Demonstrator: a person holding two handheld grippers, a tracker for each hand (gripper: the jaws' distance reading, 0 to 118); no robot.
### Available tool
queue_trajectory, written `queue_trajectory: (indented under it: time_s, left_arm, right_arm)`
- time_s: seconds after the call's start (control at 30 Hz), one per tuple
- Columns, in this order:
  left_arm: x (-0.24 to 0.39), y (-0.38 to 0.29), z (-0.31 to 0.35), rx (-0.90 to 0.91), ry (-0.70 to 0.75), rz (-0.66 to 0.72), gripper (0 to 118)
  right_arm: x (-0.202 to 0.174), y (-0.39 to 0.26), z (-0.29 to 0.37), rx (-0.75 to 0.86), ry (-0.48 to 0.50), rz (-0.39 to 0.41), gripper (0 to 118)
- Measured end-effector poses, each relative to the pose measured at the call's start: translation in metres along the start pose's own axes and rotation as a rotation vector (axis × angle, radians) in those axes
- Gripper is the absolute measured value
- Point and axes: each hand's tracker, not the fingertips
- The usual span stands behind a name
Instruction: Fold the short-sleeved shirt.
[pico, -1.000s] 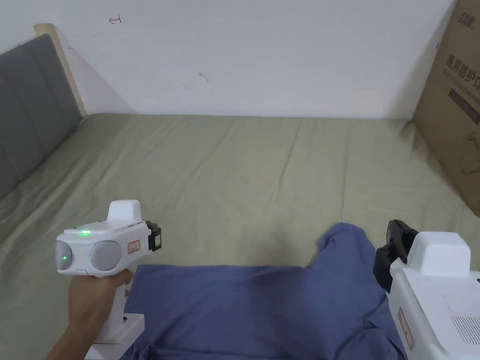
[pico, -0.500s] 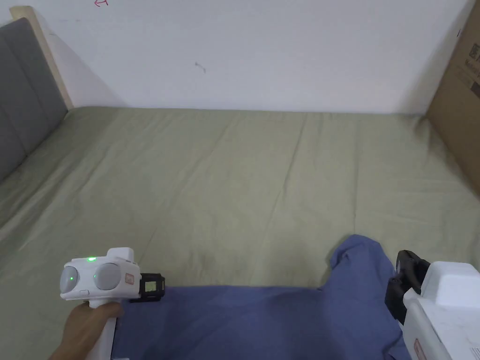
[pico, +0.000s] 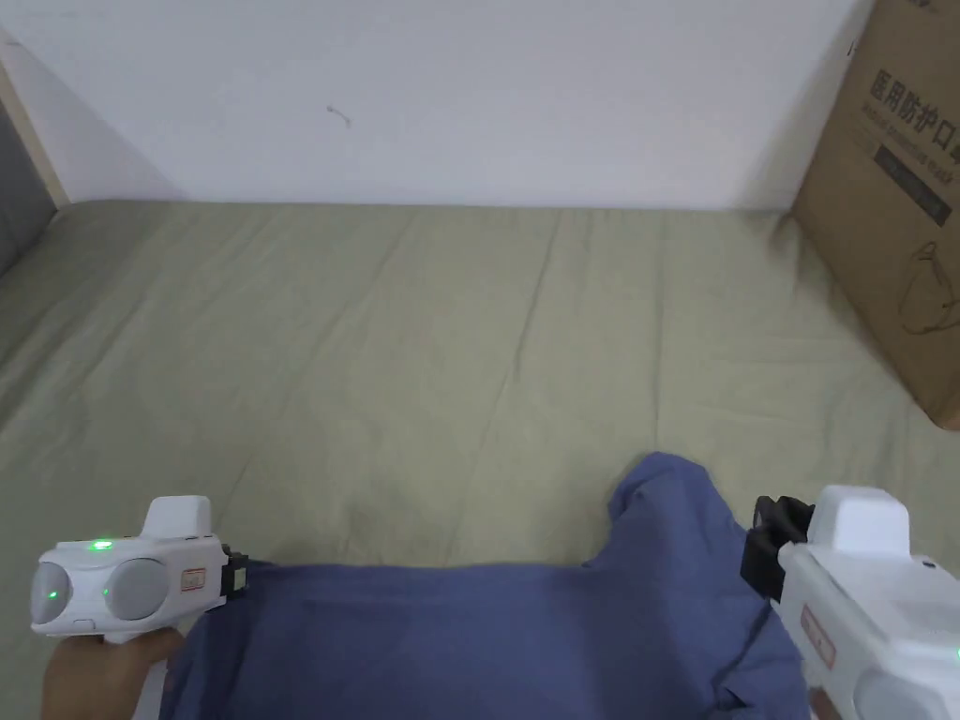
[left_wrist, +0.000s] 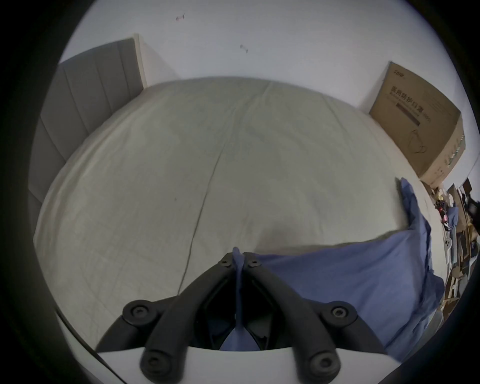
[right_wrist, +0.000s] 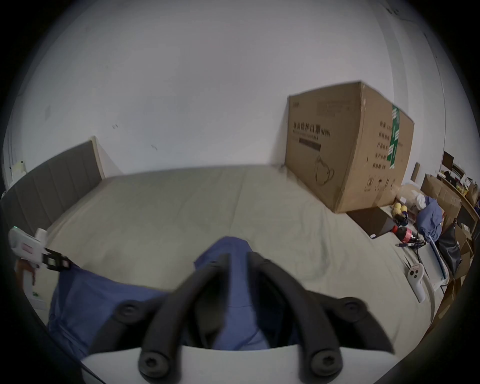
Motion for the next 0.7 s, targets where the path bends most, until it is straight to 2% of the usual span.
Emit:
queue_trajectory:
  time_s: [0.03, 0.07, 0.1, 0.13, 0.2, 0.33, 0.43, 0.5, 0.53, 0.57, 0.6, 0.63, 0.67, 0.7]
  left_arm:
    - [0.0, 0.002, 0.006, 0.016, -0.015, 0.003, 1]
    - [0.001, 0.004, 0.011, 0.021, -0.021, 0.005, 1]
    - [0.002, 0.006, 0.014, 0.026, -0.021, 0.001, 1]
    - [0.002, 0.007, 0.018, 0.038, -0.024, -0.003, 1]
    - [0.003, 0.01, 0.022, 0.047, -0.024, -0.014, 1]
    - [0.003, 0.01, 0.025, 0.05, -0.032, -0.008, 1]
    - [0.001, 0.008, 0.024, 0.048, -0.03, -0.006, 1]
    - [-0.002, 0.005, 0.025, 0.043, -0.032, 0.001, 1]
    - [-0.003, 0.004, 0.026, 0.041, -0.032, 0.002, 1]
    - [-0.003, 0.004, 0.026, 0.039, -0.03, 0.003, 1]
    - [-0.003, 0.003, 0.026, 0.037, -0.028, 0.005, 1]
    - [-0.004, 0.001, 0.027, 0.036, -0.028, 0.011, 1]
    - [-0.005, 0.0, 0.027, 0.034, -0.029, 0.021, 1]
    - [-0.006, -0.001, 0.027, 0.033, -0.03, 0.031, 1]
  right_arm:
    - [0.007, 0.003, -0.017, -0.044, 0.015, -0.005, 33]
    - [0.013, 0.005, -0.034, -0.095, 0.012, 0.001, 67]
    - [0.019, 0.005, -0.051, -0.133, 0.028, -0.011, 89]
    - [0.025, 0.004, -0.066, -0.159, 0.034, -0.027, 99]
    - [0.033, 0.0, -0.097, -0.232, 0.023, -0.036, 101]
    - [0.042, -0.02, -0.157, -0.429, 0.007, 0.003, 100]
    - [0.049, -0.04, -0.187, -0.496, -0.045, -0.017, 90]
    - [0.045, -0.048, -0.188, -0.53, -0.049, 0.008, 77]
    - [0.045, -0.051, -0.187, -0.521, -0.028, -0.005, 71]
    - [0.046, -0.049, -0.182, -0.49, 0.004, -0.039, 60]
    - [0.046, -0.047, -0.18, -0.488, 0.003, -0.039, 41]
    - [0.05, -0.048, -0.18, -0.485, 0.0, -0.033, 14]
    - [0.05, -0.047, -0.175, -0.454, 0.029, -0.012, 2]
    - [0.05, -0.046, -0.171, -0.439, 0.05, 0.012, 2]
